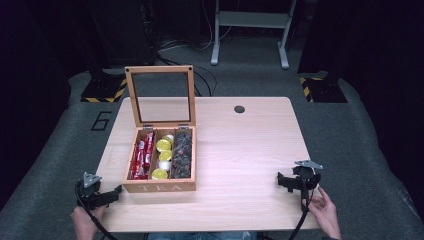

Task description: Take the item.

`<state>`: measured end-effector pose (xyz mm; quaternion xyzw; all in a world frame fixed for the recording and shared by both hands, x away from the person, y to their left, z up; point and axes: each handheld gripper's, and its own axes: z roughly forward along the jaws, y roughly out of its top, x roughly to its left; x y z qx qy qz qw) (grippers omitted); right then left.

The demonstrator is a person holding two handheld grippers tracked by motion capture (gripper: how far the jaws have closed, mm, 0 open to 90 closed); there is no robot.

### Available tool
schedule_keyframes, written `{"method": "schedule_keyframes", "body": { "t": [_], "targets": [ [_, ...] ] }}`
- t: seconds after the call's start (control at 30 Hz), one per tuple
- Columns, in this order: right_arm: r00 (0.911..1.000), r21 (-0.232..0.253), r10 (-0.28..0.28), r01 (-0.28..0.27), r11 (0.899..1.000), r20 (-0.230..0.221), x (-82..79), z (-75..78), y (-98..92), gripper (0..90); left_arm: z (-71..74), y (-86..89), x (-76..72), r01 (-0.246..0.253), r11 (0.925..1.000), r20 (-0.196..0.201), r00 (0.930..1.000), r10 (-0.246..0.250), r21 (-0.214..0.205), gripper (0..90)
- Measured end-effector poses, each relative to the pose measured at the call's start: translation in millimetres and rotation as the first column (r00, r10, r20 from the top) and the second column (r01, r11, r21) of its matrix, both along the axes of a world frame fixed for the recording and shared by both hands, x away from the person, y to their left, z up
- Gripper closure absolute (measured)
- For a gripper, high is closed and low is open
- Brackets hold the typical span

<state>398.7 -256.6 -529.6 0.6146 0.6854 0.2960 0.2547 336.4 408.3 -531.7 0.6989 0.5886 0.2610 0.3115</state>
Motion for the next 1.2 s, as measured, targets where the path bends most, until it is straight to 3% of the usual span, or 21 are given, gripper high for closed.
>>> {"method": "schedule_keyframes", "body": {
  "t": [0.23, 0.4, 0.63, 0.83, 0.93, 1.2],
  "targets": [
    [1.0, 0.002, 0.0, 0.0, 1.0, -0.002, -1.4, 0.1, 0.3, 0.0, -0.2, 0.4, 2.9, 0.0, 1.0, 0.006, 1.0, 0.0, -0.004, 12.1],
    [0.9978, -0.009, 0.066, -0.066, 0.998, -0.003, -2.9, 0.3, -2.1, 0.0, 0.5, 1.4, 6.1, -0.005, 1.0, -0.001, 1.0, 0.005, 0.005, 12.3],
    [0.9975, -0.019, 0.071, -0.071, 0.997, 0.004, -2.8, 0.5, -0.6, 0.0, 0.0, 1.0, 5.8, -0.009, 1.0, 0.006, 0.9999, 0.009, 0.001, 12.4],
    [0.9972, -0.021, 0.075, -0.074, 0.997, 0.007, -2.3, 0.5, 0.0, 0.1, 1.4, -0.5, 5.6, -0.016, 0.9998, -0.016, 0.9997, 0.016, -0.01, 8.4],
    [0.9974, -0.02, 0.072, -0.072, 0.997, 0.009, -2.6, 0.6, 1.0, 0.1, 5.2, 0.6, 4.8, -0.014, 0.9998, -0.023, 0.9996, 0.014, -0.012, 7.3],
    [0.9973, -0.023, 0.073, -0.073, 0.997, 0.008, -2.6, 0.5, 0.5, 0.1, 21.4, 4.8, 1.9, -0.039, 0.9991, 0.008, 0.9992, 0.039, -0.016, 6.0]
  ]
}}
